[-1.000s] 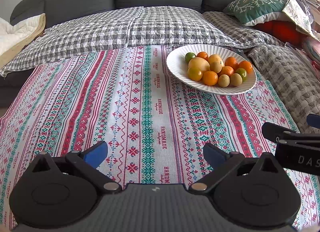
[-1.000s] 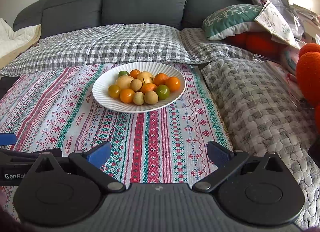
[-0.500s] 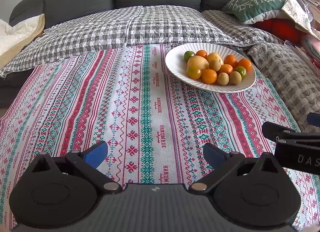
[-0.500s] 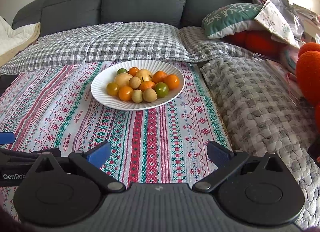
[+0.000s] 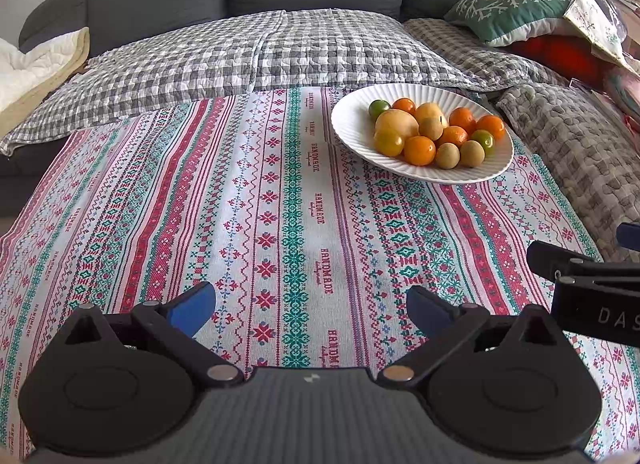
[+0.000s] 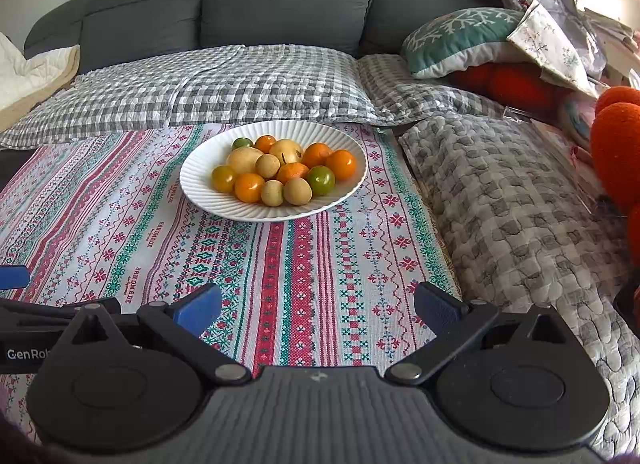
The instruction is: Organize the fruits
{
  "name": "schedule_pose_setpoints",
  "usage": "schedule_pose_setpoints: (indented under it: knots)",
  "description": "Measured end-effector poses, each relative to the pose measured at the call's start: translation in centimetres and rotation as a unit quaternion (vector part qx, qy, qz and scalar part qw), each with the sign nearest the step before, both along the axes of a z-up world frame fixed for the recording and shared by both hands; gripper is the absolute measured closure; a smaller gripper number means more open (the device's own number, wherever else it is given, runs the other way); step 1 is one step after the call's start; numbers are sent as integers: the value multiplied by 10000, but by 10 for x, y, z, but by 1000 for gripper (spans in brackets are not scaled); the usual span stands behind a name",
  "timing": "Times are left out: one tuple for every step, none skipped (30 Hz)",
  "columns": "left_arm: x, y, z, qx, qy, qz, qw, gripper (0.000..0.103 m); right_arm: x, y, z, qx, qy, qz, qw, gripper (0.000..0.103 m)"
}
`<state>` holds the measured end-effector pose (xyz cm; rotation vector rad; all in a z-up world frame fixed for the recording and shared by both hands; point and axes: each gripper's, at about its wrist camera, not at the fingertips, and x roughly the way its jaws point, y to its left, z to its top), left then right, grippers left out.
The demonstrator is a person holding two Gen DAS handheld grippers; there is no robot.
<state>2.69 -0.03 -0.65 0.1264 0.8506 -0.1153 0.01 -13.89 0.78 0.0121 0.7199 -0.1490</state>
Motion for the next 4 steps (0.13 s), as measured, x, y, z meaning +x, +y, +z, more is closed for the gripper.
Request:
schedule_pose_setpoints:
  knots:
    - [0,0,0,8,3,6,10000,4,0,0,0,-4,2,0,10000,0]
    - [0,1,0,15,3,12,10000,4,0,0,0,-4,4,-1,10000,0]
    - [0,1,-1,24,3,15,10000,4,0,0,0,-3,3,-3,10000,0]
    - [1,1,-1,33,0,6,10000,4,0,0,0,-4,2,0,10000,0]
